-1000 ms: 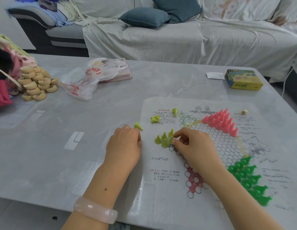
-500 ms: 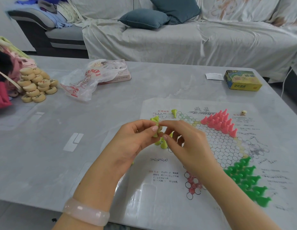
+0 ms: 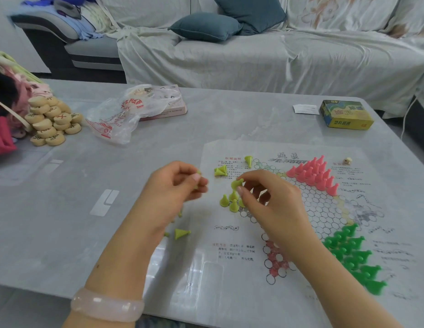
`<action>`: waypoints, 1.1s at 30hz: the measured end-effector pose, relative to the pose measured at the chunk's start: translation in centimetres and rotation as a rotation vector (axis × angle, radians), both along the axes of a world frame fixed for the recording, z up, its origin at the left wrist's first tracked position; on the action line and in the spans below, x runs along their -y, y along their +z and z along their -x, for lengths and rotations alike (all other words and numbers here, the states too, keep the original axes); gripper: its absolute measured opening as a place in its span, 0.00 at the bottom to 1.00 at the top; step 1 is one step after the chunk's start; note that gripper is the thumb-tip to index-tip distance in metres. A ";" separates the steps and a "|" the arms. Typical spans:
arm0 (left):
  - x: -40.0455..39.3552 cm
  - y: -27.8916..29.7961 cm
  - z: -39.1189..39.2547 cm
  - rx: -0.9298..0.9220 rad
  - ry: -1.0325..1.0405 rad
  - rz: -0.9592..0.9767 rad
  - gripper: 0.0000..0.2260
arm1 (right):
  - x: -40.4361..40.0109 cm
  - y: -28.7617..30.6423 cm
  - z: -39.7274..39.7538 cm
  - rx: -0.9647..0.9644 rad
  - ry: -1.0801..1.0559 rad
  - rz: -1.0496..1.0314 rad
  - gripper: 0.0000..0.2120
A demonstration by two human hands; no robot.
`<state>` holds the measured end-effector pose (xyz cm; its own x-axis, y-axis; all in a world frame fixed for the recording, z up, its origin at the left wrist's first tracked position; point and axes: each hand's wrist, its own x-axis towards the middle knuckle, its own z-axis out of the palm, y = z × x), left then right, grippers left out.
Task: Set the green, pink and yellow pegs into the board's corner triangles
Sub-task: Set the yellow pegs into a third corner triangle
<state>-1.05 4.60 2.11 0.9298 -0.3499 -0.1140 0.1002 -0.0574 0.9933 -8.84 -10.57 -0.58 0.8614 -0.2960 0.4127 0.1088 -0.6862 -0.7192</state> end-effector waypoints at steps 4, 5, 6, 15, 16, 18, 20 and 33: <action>-1.4 -0.3 -1.1 0.284 0.247 -0.229 0.14 | 0.8 0.2 0.1 -0.036 -0.119 -0.127 0.03; -1.5 -0.4 -1.2 0.355 0.246 -0.319 0.14 | 0.9 0.2 0.2 -0.045 -0.136 -0.140 0.03; -1.6 -0.5 -1.1 0.420 0.217 -0.425 0.15 | 1.0 0.3 0.2 -0.059 -0.148 -0.140 0.03; -2.0 -1.9 -0.9 0.381 -0.125 -1.050 0.12 | 1.4 -0.4 0.8 -0.301 -0.149 0.065 0.03; -2.0 -1.9 -0.9 0.379 -0.138 -1.049 0.13 | 1.4 -0.4 0.9 -0.309 -0.148 0.074 0.03; -2.0 -1.9 -1.0 0.394 -0.159 -1.060 0.15 | 1.3 -0.4 0.9 -0.324 -0.135 0.091 0.03; -2.1 -2.1 -1.1 0.407 -0.174 -1.082 0.16 | 1.3 -0.4 1.0 -0.339 -0.116 0.111 0.03; -2.0 -2.4 -1.3 0.452 -0.234 -1.093 0.12 | 0.8 -1.4 0.7 -0.416 -0.095 0.193 0.06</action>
<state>0.21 6.58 -0.25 0.8892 -0.4369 -0.1357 -0.3690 -0.8604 0.3515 -9.50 -11.37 -1.96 0.9382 -0.3333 0.0934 -0.2316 -0.8050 -0.5463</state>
